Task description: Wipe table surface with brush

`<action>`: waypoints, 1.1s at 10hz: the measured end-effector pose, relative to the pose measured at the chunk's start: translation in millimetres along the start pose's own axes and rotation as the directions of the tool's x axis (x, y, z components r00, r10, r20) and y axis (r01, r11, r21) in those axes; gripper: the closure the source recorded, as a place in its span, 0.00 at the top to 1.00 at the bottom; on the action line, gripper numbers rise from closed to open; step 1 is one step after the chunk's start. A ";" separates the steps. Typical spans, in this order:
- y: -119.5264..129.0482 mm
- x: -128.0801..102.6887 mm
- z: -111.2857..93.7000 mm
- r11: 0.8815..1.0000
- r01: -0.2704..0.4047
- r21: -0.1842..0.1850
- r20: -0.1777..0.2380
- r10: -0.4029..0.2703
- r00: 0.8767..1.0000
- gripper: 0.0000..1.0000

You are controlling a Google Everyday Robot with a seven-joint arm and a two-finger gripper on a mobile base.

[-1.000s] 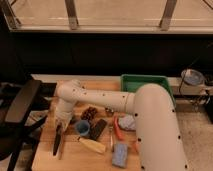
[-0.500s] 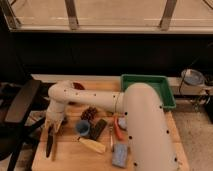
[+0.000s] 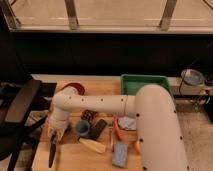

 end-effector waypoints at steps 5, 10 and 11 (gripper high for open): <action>0.8 46.9 -22.6 0.999 -0.046 -0.024 -0.036 0.046 0.998 0.00; -47.8 37.0 -7.6 0.998 0.059 -0.018 -0.025 -0.059 0.998 0.00; -45.4 24.1 -1.0 0.998 0.063 -0.010 -0.022 -0.063 0.998 0.00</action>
